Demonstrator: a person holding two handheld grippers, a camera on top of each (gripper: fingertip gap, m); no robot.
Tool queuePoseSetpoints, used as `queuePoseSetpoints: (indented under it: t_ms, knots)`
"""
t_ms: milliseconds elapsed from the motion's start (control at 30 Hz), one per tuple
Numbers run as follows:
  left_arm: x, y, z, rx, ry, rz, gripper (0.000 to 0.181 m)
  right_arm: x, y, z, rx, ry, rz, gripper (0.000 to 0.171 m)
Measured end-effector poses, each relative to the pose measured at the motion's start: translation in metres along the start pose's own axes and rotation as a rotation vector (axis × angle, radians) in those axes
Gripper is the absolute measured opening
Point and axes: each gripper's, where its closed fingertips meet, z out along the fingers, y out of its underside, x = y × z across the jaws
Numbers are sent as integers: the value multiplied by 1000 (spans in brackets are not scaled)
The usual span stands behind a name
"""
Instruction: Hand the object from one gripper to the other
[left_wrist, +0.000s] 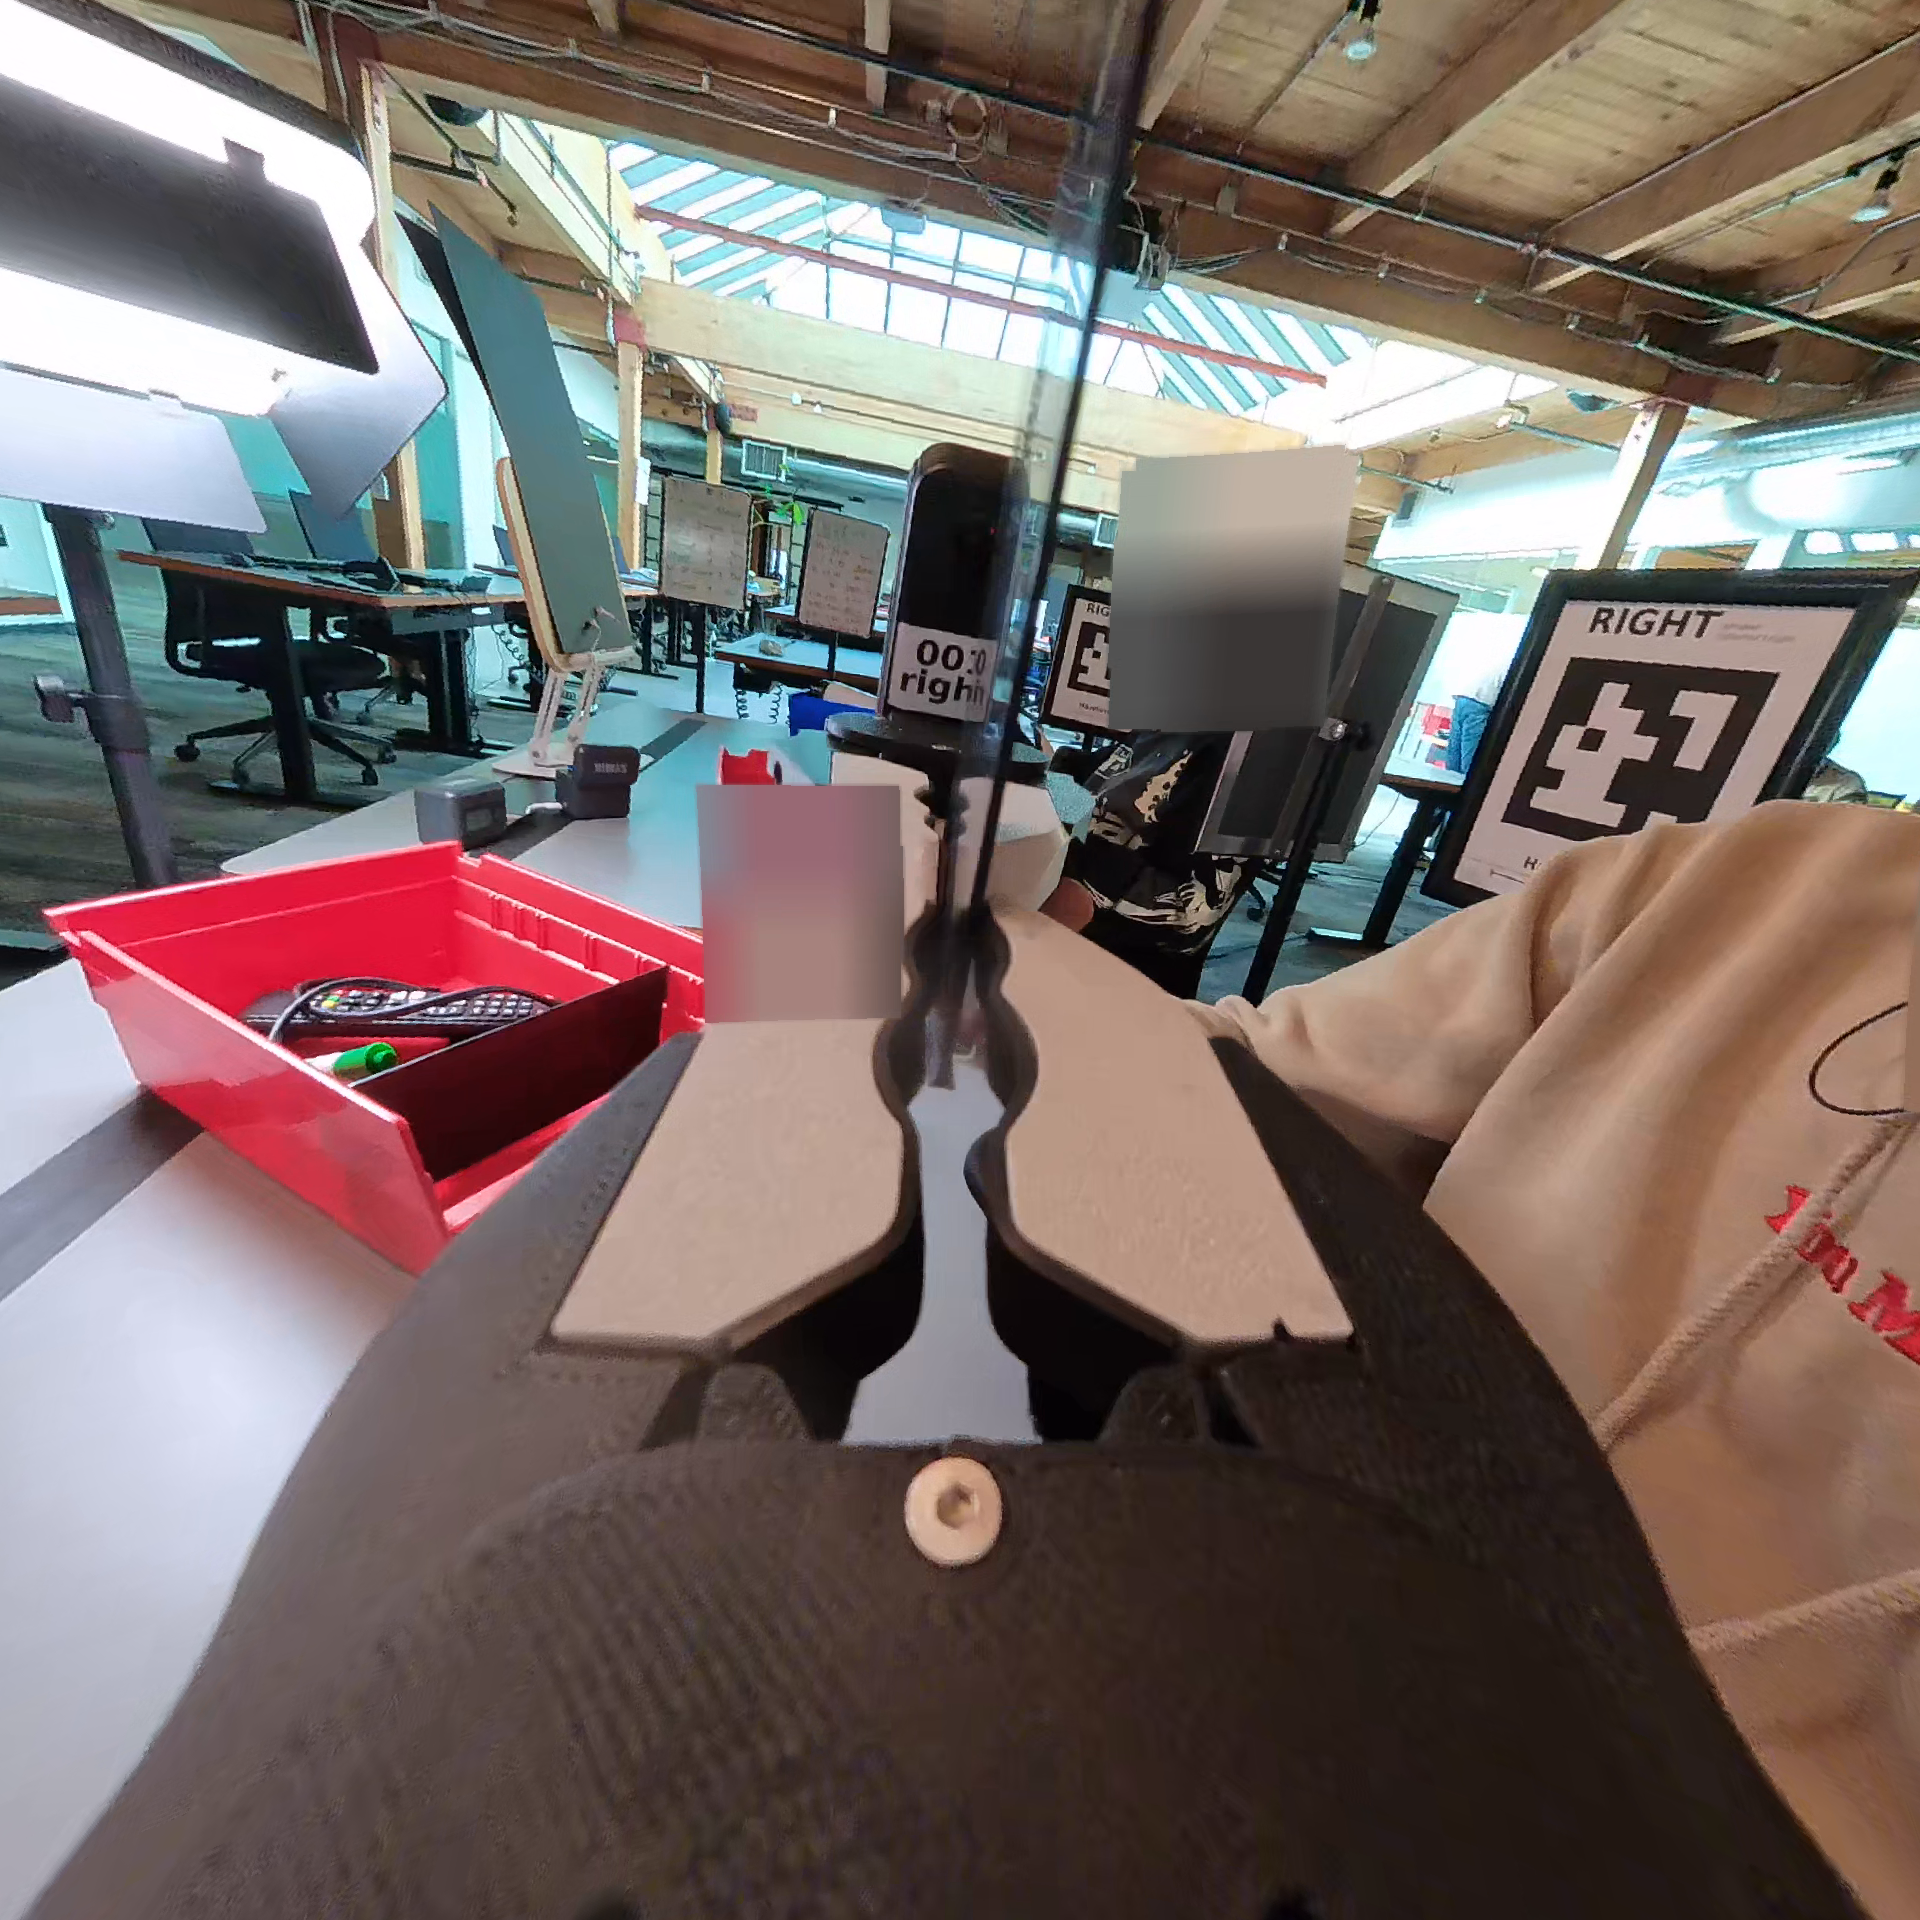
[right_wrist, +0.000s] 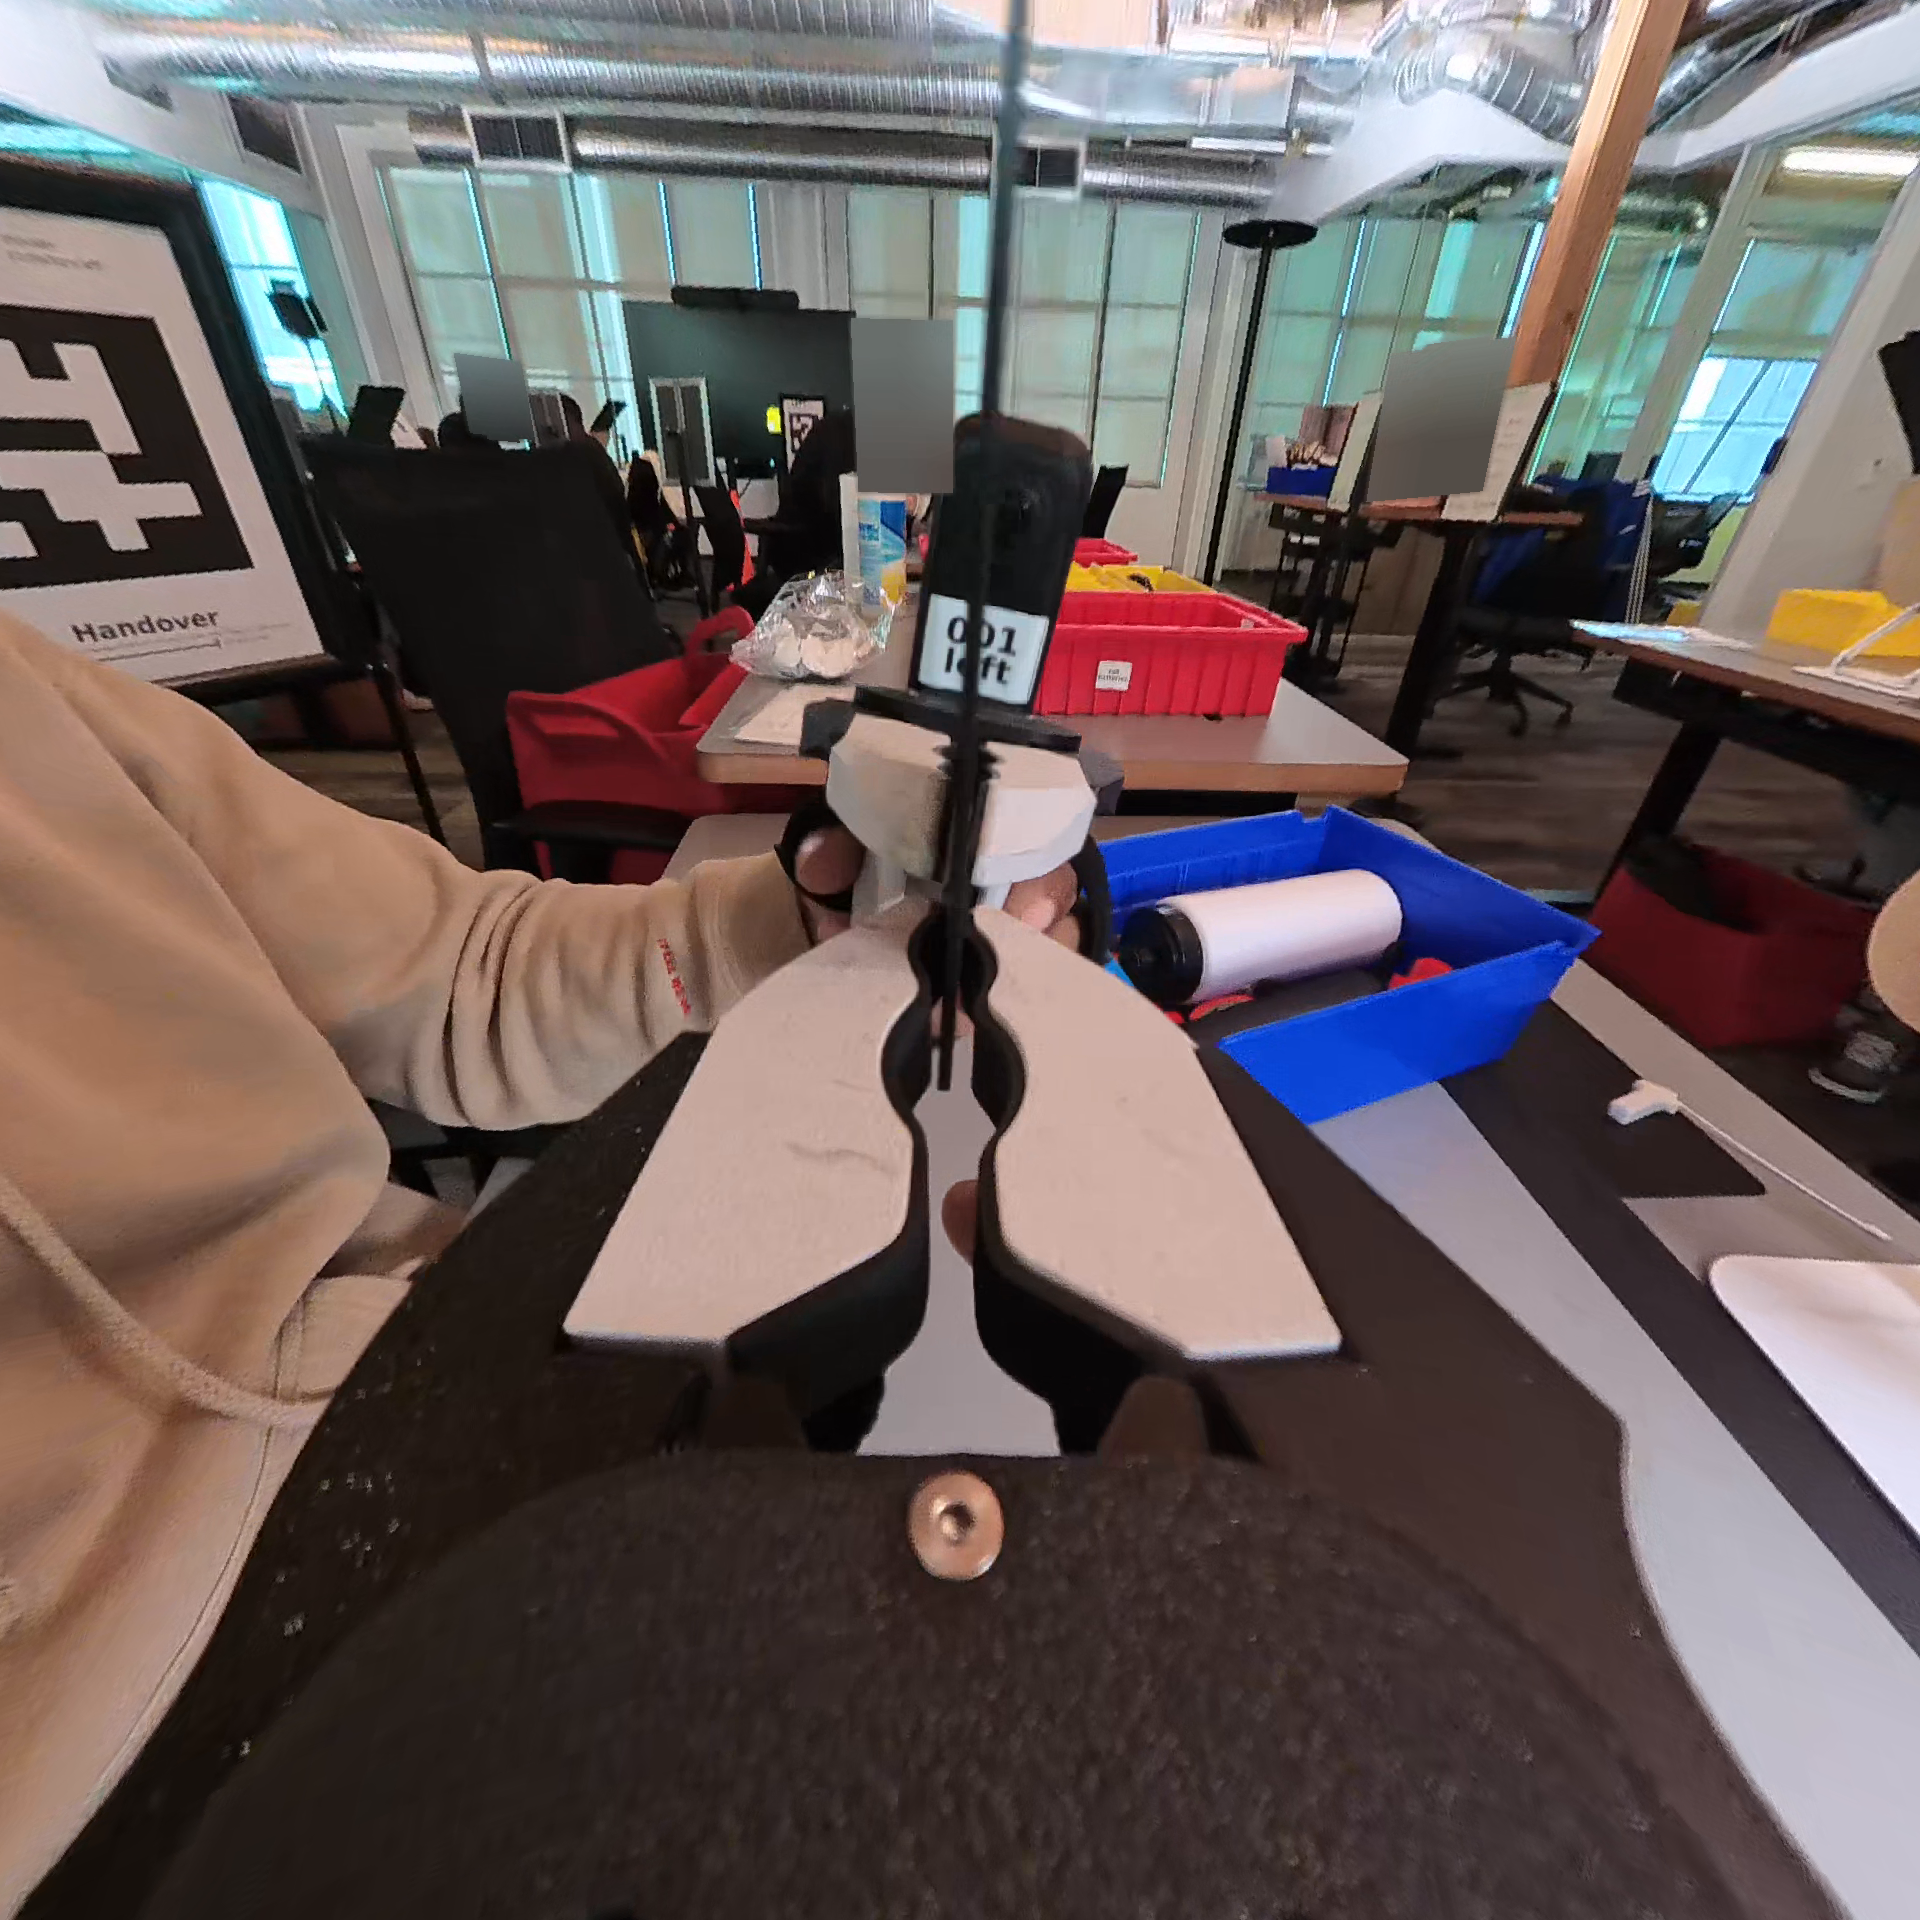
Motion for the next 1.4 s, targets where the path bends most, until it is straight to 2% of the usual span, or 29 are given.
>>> queuePoseSetpoints:
  t_ms: [67, 200, 233, 300, 433, 533, 633, 700, 767, 833, 933, 1033, 1067, 1200, 1333, 1400]
  knots:
    - [2, -7, -4, 17, -7, 5, 21, -4, 1, -2, -21, -18, -11, 1]
    - [4, -13, -10, -7, -52, 66, 25, -3, 8, 0, -48, -27, 12, 1]
    - [3, -12, -10, -19, -71, 85, 23, -3, 12, 3, -54, -35, 26, 1]
    - [1, -9, -9, -53, -103, 106, 3, -3, 19, 7, -74, -46, 43, 2]
    - [-4, -6, -12, -99, -130, 112, 2, 2, 22, 10, -62, -21, 40, 2]
    - [-8, -2, -16, -128, -132, 83, 2, 11, 8, -2, 6, 28, 21, 17]
    - [-9, 10, -13, -170, -103, 37, 2, 11, 0, -10, 32, 30, 25, 22]
    - [-10, 19, -8, -197, -85, 24, 2, 10, 1, -8, 26, 32, 19, 17]
    - [-11, 23, -5, -199, -84, 24, 2, 8, 5, -4, 13, 13, 26, 2]
    - [-10, 16, -6, -159, -87, 40, 3, 7, 4, -4, 23, -1, 47, 1]
    - [-1, 1, -10, -92, -70, 47, 17, 5, 7, -3, 4, -13, 37, 1]
    - [0, -2, -11, -97, -93, 71, 14, 1, 17, 2, -38, -44, 47, 1]
    - [-1, 0, -10, -112, -101, 82, 3, -1, 21, 6, -58, -54, 47, 1]
    - [-5, 4, -10, -155, -124, 99, 2, -1, 29, 12, -82, -46, 30, 2]
    - [-9, 9, -11, -160, -118, 63, 2, 6, 11, -3, -10, 7, -3, 20]
    - [-9, 16, -6, -163, -93, 35, 2, 5, 6, -5, 1, 12, -5, 22]
